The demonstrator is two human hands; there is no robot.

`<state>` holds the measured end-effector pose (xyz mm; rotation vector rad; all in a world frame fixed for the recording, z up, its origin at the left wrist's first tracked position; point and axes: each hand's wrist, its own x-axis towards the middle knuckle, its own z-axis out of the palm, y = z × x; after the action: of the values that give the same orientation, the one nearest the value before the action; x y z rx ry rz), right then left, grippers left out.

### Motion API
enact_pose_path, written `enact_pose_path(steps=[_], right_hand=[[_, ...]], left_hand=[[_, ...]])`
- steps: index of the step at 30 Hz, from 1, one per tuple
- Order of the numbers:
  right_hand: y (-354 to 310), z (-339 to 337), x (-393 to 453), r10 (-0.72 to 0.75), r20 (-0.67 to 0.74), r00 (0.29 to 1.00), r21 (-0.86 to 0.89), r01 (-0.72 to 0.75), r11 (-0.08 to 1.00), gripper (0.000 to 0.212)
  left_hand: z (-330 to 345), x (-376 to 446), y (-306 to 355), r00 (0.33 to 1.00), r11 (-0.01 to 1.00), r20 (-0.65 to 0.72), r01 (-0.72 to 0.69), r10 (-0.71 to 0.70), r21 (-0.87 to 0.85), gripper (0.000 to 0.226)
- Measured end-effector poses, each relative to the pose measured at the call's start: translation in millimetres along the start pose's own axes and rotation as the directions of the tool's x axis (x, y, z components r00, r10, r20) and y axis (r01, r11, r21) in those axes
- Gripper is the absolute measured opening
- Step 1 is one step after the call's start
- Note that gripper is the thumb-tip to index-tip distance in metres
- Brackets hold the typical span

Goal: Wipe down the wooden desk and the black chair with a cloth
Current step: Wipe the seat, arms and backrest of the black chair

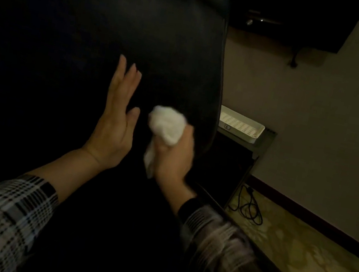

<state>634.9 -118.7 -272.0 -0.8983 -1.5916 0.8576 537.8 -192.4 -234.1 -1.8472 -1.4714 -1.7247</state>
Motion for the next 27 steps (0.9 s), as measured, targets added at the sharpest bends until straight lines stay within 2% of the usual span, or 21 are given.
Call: enact_pose_path(steps=[2,4,6,7,8,9,10,11,13,15,16,18,20,23,27], right_hand=[[-3.1,-17.4,53.5,0.213,-0.141,0.967,-0.048,-0.221,0.974,0.032],[-7.2,-21.6,72.2,0.291,-0.161,0.943,-0.098,-0.308,0.946,0.04],[-19.5,-10.5,48.8,0.16,-0.099,0.982,-0.226,-0.179,0.958,0.035],[-24.3,-2.6,26.2,0.092,0.004,0.996,-0.251,-0.088,0.964,0.027],[-28.7,4.7,1.5,0.011,0.134,0.991,-0.265,0.026,0.964,0.021],[-35.9,9.6,-19.0,-0.073,0.282,0.957,-0.303,0.161,0.939,0.02],[-40.7,13.0,-29.2,-0.115,0.38,0.918,-0.317,0.246,0.916,0.023],[-40.6,14.4,-26.1,-0.11,0.398,0.911,-0.313,0.248,0.917,0.024],[-39.1,9.2,1.4,-0.036,0.331,0.943,-0.302,0.142,0.943,0.027],[-35.5,-5.1,35.5,0.135,0.18,0.974,-0.244,-0.088,0.966,0.035],[-32.9,-11.8,51.4,0.231,0.104,0.967,-0.165,-0.212,0.963,0.038],[-31.1,-21.6,70.7,0.335,0.03,0.942,-0.086,-0.332,0.939,0.041],[-31.9,-24.5,71.9,0.367,-0.004,0.93,-0.111,-0.365,0.924,0.041],[-33.1,-29.6,65.0,0.392,-0.036,0.919,-0.112,-0.393,0.913,0.041],[-36.5,-35.6,64.2,0.462,-0.033,0.886,0.04,-0.461,0.887,0.051]], left_hand=[[-1.2,1.3,2.3,0.999,0.994,-0.011,0.036,-0.037,-0.102,0.059],[0.5,3.1,6.9,0.995,0.986,-0.031,0.091,-0.096,-0.141,0.058],[0.3,1.6,7.5,0.991,0.98,-0.046,0.113,-0.122,-0.164,0.055],[-0.9,1.5,6.8,0.991,0.975,-0.04,0.114,-0.124,-0.192,0.056],[-2.8,1.4,6.1,0.991,0.964,-0.027,0.123,-0.133,-0.236,0.057],[-5.1,1.3,5.0,0.99,0.951,-0.015,0.132,-0.142,-0.28,0.058],[-7.9,1.2,4.9,0.99,0.941,-0.008,0.133,-0.143,-0.311,0.059],[-10.0,1.4,4.7,0.991,0.936,-0.001,0.129,-0.137,-0.329,0.06],[-12.2,3.4,4.3,0.989,0.92,0.018,0.145,-0.148,-0.364,0.064],[-10.9,8.0,6.6,0.983,0.915,0.026,0.177,-0.18,-0.363,0.064],[-8.7,9.5,7.7,0.98,0.919,0.03,0.195,-0.197,-0.342,0.064],[-4.9,12.7,9.8,0.971,0.923,0.055,0.237,-0.231,-0.305,0.066],[-2.4,14.8,10.0,0.964,0.937,0.084,0.263,-0.25,-0.231,0.065],[2.5,14.2,14.9,0.964,0.97,0.108,0.239,-0.243,0.044,0.056],[9.8,12.9,18.8,0.939,0.909,0.196,0.197,-0.282,0.367,0.061]])
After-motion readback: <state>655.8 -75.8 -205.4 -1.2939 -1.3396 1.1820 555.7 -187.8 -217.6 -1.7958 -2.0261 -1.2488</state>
